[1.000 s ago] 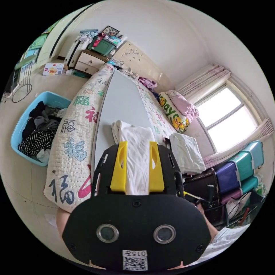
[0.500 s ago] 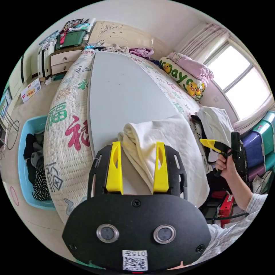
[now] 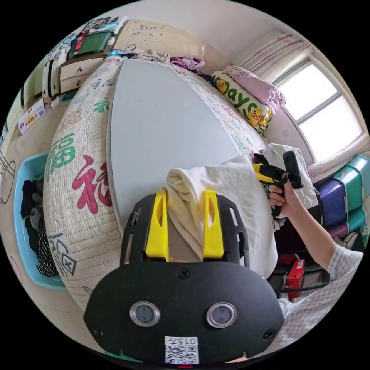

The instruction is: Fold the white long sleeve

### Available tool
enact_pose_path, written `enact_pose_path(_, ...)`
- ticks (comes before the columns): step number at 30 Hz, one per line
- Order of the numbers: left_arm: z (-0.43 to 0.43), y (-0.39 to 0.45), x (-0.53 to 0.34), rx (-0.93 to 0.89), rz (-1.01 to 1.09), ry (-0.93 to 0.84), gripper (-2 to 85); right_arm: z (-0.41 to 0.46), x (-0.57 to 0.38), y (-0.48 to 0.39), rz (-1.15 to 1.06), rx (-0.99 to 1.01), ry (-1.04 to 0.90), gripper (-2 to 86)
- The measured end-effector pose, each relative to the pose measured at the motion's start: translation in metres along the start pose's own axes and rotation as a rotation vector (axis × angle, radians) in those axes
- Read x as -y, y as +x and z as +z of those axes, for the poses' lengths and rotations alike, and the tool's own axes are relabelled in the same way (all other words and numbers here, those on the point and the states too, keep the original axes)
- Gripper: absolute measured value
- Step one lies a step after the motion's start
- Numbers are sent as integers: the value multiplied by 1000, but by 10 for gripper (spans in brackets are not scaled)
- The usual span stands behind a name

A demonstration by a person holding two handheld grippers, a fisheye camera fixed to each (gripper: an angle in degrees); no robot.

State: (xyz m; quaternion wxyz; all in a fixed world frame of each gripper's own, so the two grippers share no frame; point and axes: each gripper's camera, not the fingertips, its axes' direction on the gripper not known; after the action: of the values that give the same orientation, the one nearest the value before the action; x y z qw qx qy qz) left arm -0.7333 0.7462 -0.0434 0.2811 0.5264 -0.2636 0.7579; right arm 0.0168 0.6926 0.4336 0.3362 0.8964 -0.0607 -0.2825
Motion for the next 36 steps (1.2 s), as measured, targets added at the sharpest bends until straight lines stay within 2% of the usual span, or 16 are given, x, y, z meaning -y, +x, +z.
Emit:
enact_pose_path(3,-20,-3,-9,-113,-49,23,84,-14,-1,7,55,52,8,92)
enact_pose_path(4,-36,5,-17,-136,-41,80,76,-24,-7,2,63,69,38,76)
enact_pose_path(8,-107,63,-54,-110,124,229,68,-85,-57,-46,-124,164,201,62)
enact_pose_path(15,-220,169,-123,-266,387,397,66,-231,-204,-104,-347,300,492,53)
enact_pose_path(21,-281,272,-166,-376,559,423,65,-340,-329,-143,-478,233,655,43)
enact_pose_path(26,-315,376,-185,-459,726,433,65,-446,-419,-166,-551,171,864,34)
enact_pose_path(31,-318,449,-170,-603,753,421,65,-542,-454,-191,-627,32,969,26)
enact_pose_path(36,-309,521,-130,-702,724,410,65,-626,-435,-197,-616,-123,1042,19)
